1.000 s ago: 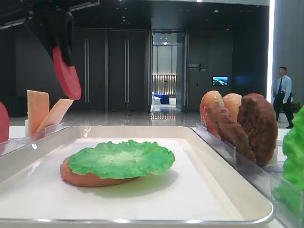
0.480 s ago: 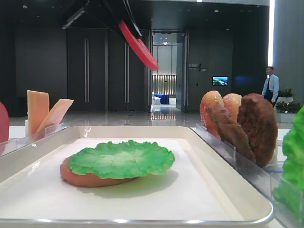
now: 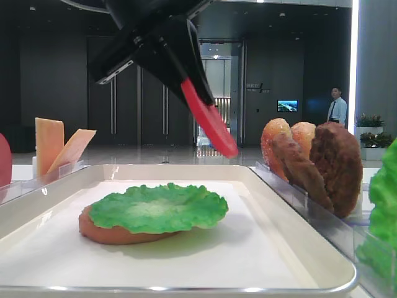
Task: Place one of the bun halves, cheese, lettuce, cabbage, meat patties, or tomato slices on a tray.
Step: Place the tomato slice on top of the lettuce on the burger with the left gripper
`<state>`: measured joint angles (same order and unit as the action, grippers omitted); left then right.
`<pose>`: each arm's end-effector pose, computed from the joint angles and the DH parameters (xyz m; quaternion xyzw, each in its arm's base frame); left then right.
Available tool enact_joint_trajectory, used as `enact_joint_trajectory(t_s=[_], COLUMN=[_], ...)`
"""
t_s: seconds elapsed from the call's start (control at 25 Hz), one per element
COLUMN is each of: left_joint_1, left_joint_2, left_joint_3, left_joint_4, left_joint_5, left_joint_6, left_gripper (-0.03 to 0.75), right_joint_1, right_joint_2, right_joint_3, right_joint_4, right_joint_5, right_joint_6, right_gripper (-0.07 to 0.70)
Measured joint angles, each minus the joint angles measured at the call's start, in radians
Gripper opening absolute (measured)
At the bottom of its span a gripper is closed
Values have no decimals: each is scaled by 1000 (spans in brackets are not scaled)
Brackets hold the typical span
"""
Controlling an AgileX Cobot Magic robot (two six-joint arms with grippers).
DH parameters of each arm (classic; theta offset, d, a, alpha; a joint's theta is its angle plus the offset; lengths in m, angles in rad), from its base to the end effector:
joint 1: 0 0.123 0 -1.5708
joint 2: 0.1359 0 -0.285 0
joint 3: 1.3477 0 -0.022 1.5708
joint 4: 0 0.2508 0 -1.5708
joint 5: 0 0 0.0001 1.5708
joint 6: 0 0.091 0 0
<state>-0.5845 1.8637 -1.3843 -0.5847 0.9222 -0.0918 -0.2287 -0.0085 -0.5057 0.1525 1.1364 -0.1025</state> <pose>0.3000 -0.2465 0.2298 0.0926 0.9560 -0.2765 0.0325 -0.0075 0.0146 0.2736 0.0483 0.8650 -0.0065 0.4994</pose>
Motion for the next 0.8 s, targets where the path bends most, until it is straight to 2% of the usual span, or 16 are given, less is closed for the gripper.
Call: enact_joint_trajectory(t_s=[0.16, 0.52, 0.8], left_joint_1=[-1, -1, -1], left_joint_2=[-6, -41, -41], left_joint_3=[59, 62, 62], left_joint_4=[2, 7, 82], left_joint_5=[-13, -24, 19], left_joint_6=[0, 0, -28], left_gripper=[58, 57, 57], right_joint_1=[0, 0, 0], right_joint_2=[0, 0, 0], right_joint_3=[0, 0, 0], right_joint_4=[0, 0, 0], right_joint_5=[0, 0, 0], right_joint_6=[0, 0, 0], right_gripper=[391, 391, 391])
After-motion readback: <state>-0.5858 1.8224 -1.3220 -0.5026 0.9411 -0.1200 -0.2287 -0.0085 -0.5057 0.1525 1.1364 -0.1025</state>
